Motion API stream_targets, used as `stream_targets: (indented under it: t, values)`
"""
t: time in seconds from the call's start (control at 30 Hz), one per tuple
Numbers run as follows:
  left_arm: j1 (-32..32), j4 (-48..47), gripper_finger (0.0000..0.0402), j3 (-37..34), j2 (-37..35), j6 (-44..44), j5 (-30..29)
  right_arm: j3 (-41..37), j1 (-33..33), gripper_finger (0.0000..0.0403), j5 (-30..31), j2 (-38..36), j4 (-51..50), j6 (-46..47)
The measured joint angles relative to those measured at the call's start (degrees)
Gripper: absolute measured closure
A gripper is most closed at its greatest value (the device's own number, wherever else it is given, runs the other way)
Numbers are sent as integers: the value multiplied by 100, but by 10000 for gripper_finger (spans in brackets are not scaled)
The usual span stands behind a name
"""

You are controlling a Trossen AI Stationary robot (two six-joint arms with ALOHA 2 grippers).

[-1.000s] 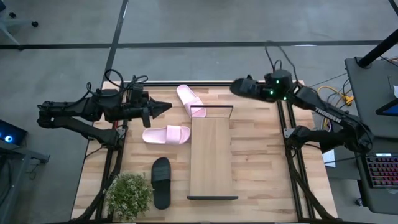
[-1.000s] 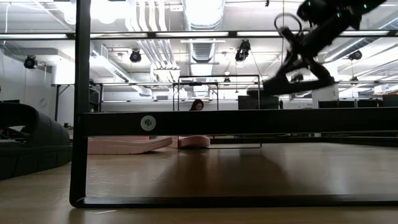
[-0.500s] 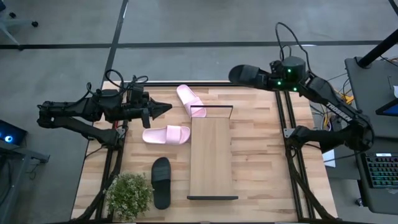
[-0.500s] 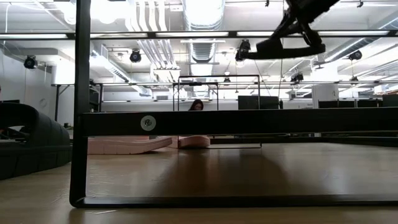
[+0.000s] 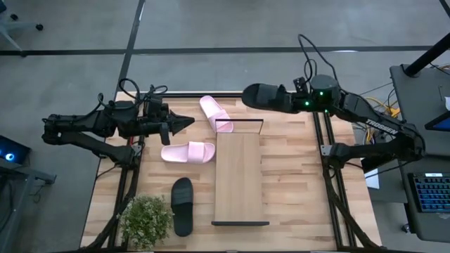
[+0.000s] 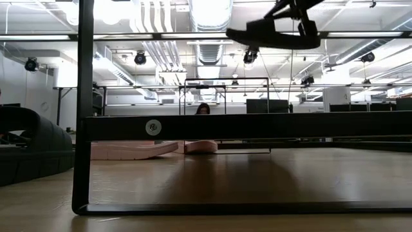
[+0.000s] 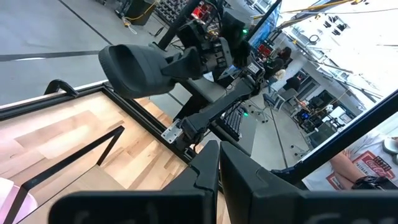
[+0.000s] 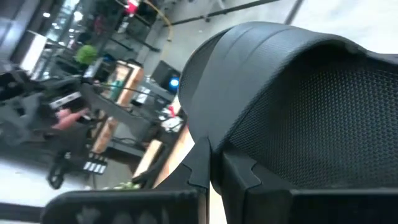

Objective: Pick and place slides into the shelf
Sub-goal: Put the top black slide on the shelf

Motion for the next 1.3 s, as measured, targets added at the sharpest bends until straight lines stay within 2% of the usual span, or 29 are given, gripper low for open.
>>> stream_targets:
  t: [0.4, 0.5, 0.7, 1.3]
  values:
    - [1, 92, 402, -3, 15, 3, 4, -5, 1217, 394, 791, 318, 11, 537]
    - [-1, 92, 401, -11, 13, 3, 4, -28, 1420, 394, 892, 521, 334, 676]
    - [-1, 96, 401, -14, 13, 4, 14, -42, 1603, 394, 885, 976, 990, 877]
    - [-1, 96, 402, -22, 13, 21, 194, -53, 2070, 394, 843, 1936, 1544, 1338]
